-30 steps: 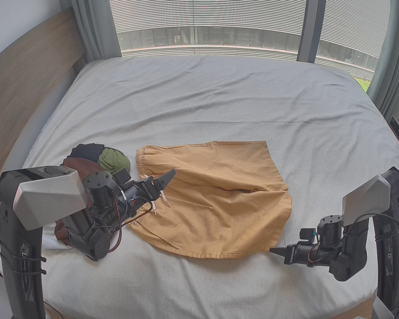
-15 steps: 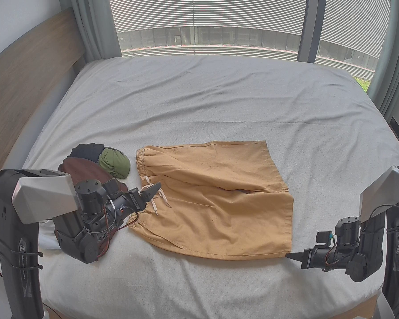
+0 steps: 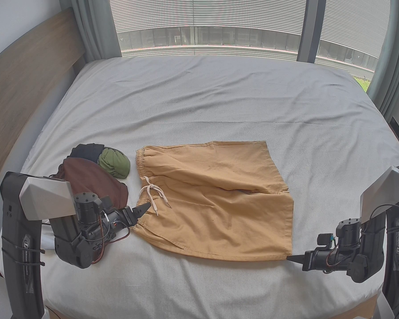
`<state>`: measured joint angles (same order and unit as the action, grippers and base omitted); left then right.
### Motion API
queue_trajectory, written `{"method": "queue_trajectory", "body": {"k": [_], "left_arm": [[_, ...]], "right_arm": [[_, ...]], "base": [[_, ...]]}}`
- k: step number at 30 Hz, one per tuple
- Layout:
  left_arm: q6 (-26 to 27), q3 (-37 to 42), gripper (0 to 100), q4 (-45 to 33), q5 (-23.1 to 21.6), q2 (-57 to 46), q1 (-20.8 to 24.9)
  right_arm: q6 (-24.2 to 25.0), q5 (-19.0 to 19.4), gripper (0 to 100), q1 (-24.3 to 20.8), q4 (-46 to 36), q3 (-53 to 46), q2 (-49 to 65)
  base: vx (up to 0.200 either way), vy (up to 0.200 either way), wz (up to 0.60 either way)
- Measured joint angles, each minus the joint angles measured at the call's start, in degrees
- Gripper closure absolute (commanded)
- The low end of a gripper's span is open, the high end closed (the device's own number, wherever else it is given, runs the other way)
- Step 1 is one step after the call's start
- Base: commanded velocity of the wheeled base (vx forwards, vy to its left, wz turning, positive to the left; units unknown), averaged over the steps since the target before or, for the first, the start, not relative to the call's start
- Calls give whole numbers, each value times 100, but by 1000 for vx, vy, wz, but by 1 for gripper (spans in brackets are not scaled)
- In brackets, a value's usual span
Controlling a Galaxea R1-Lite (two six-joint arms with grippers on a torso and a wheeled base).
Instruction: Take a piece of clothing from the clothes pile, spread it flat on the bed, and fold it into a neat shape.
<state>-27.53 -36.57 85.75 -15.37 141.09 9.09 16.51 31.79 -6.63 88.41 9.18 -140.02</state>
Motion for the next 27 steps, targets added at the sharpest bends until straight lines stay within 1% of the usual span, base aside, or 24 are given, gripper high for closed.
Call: {"method": "queue_trajectory", "body": {"k": [5,9,16,27], "left_arm": [[16,110,0,-388,27,0,-141],[18,193,0,-536,24,-11,-163],[13,311,0,-596,5,-18,-122],[-37,286,0,-596,-44,17,-52]], "right_arm": [[-6,-5,100,2,0,21,-55],[-6,-7,100,7,0,29,-83],[-6,-7,100,7,5,32,-102],[-9,-7,100,35,0,32,-110]], "base": [[0,0,0],[0,0,0],[0,0,0],[0,0,0]]}}
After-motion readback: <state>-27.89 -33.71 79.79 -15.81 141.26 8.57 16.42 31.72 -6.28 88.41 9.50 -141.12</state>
